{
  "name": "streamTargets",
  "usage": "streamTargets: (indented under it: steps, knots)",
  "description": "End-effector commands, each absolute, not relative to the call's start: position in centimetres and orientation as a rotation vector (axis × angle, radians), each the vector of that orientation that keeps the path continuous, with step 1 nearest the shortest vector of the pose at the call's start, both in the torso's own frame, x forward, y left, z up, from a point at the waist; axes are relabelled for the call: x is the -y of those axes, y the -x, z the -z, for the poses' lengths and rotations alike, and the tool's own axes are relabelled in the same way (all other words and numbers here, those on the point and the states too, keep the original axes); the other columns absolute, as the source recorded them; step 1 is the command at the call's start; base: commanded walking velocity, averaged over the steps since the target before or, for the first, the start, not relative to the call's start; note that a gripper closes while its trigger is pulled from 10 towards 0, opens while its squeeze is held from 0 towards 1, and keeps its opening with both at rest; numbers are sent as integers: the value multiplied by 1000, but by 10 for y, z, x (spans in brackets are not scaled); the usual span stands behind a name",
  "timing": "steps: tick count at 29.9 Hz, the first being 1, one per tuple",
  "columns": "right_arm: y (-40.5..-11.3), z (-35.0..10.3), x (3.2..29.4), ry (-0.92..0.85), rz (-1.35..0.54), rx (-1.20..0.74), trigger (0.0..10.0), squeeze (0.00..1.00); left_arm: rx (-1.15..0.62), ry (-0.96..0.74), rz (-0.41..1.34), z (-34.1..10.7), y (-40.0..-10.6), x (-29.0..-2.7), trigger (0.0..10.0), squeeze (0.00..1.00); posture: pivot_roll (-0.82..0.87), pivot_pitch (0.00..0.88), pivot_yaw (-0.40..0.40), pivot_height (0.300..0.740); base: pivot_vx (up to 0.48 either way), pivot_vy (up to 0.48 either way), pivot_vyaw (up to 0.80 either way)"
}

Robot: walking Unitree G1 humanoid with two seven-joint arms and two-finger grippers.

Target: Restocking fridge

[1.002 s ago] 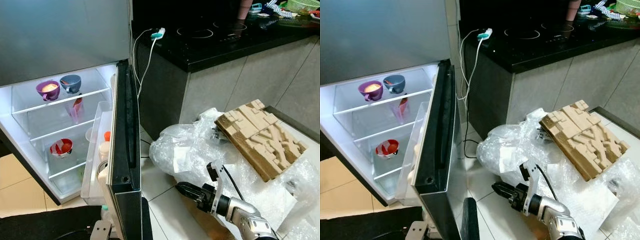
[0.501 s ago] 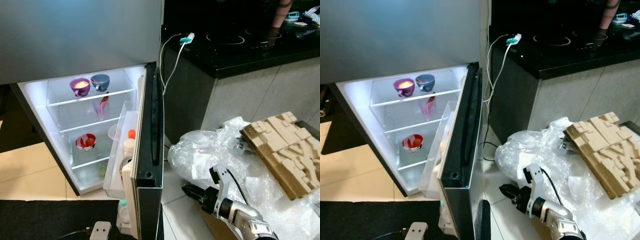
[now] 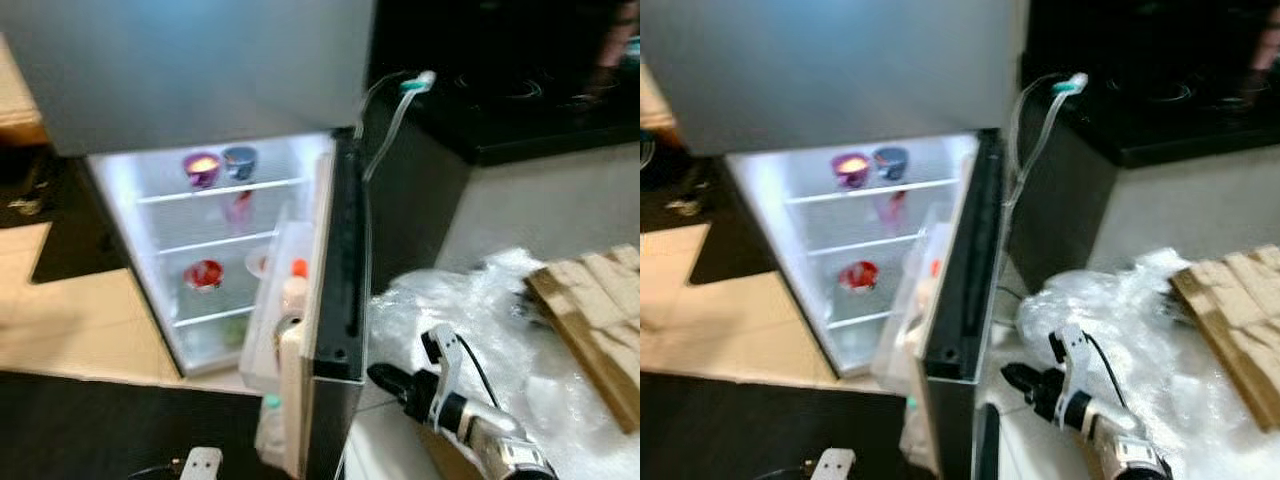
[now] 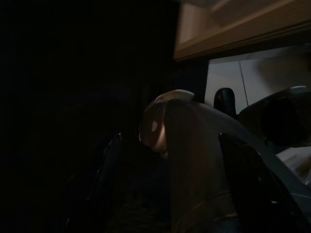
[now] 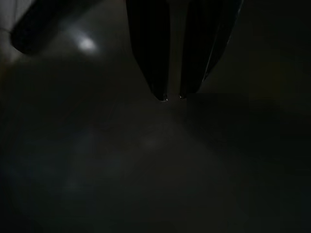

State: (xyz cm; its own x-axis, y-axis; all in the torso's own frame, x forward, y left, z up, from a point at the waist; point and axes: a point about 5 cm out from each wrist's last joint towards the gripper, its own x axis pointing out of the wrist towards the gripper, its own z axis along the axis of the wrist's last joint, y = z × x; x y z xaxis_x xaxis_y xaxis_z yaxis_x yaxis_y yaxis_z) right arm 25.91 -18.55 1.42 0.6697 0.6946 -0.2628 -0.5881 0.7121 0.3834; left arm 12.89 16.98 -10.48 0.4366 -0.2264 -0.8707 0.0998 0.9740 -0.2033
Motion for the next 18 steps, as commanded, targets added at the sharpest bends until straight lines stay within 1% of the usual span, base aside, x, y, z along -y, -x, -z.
streamTargets:
  steps: [1,11,18]
  knots:
    - [-259,-14,180,-289,-751,-400,10000,0,-1135,135,207,108,-122,-167,10000,0,10,0,-27,740,0,0,769]
    - [-263,-20,179,-282,-770,-373,10000,0,-1136,136,208,108,-121,-167,10000,0,10,0,-27,740,0,0,769]
    - [-267,-26,173,-274,-798,-346,10000,0,-1137,134,208,108,-121,-167,10000,0,10,0,-28,740,0,0,763]
